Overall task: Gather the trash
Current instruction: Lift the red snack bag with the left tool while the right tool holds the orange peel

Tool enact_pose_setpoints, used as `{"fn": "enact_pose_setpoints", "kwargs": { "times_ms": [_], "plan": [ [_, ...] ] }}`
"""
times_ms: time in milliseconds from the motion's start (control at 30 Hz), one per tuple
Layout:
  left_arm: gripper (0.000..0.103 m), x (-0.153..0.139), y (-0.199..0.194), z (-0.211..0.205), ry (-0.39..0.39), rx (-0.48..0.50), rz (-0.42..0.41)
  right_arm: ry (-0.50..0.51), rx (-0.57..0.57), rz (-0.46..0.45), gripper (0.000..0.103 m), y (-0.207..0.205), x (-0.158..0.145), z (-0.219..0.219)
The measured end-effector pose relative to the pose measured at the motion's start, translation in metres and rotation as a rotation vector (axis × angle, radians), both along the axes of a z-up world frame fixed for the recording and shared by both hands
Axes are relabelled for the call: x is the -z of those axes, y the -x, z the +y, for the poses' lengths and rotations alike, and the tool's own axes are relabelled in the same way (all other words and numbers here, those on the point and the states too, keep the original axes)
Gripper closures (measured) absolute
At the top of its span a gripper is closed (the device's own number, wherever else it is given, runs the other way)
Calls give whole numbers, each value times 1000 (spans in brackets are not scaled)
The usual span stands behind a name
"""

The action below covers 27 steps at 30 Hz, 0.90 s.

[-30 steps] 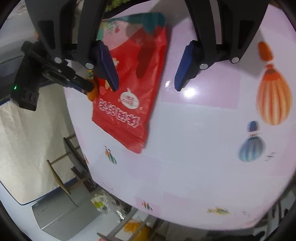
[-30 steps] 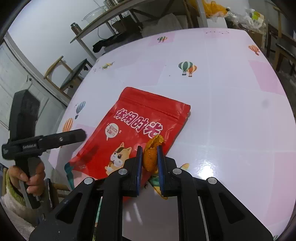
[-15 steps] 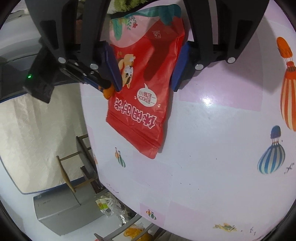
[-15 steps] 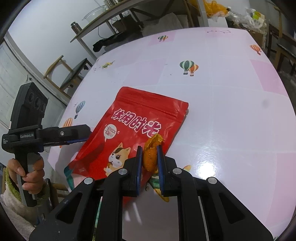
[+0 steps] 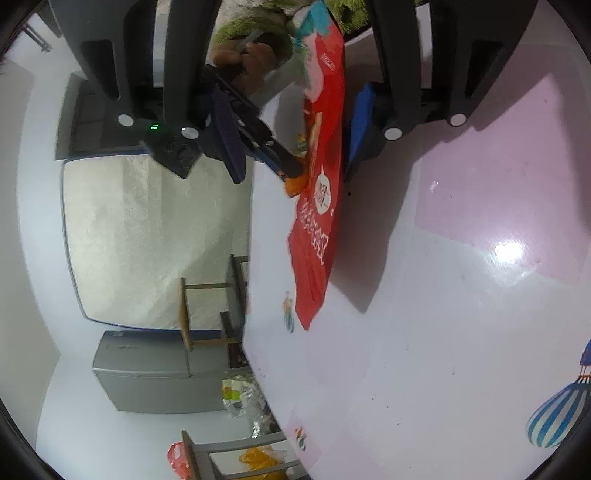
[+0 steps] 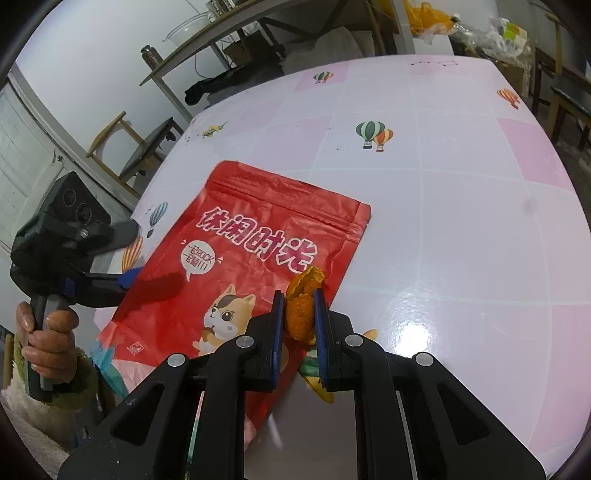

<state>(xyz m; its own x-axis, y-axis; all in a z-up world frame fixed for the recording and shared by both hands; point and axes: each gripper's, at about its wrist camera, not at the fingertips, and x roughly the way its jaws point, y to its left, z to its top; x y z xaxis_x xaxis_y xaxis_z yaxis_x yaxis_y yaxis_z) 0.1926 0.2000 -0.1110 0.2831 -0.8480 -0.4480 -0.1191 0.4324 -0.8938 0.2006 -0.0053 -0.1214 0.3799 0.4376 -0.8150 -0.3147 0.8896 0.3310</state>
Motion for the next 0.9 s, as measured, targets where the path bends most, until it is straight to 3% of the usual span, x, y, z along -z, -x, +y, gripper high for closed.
{"fn": "enact_pose_setpoints", "kwargs": {
  "times_ms": [100,233,333,433,633,900],
  "plan": [
    [67,-4,-1,-13,-121,24,-15,-1,-1,2,89,0,0,0],
    [87,-14,1,-32,-353,62,-81,-4,0,4,89,0,0,-1],
    [89,-23,8,-48,-516,98,-158,-8,3,6,89,1,-2,-1],
    [94,-29,15,-63,-627,130,-220,-15,9,8,89,1,-3,-3],
    [98,-38,23,-88,-782,152,-328,-17,24,-4,89,1,-9,-6],
    [99,-48,34,-90,-860,150,-409,-15,46,-23,89,1,-15,-11]
  ]
}}
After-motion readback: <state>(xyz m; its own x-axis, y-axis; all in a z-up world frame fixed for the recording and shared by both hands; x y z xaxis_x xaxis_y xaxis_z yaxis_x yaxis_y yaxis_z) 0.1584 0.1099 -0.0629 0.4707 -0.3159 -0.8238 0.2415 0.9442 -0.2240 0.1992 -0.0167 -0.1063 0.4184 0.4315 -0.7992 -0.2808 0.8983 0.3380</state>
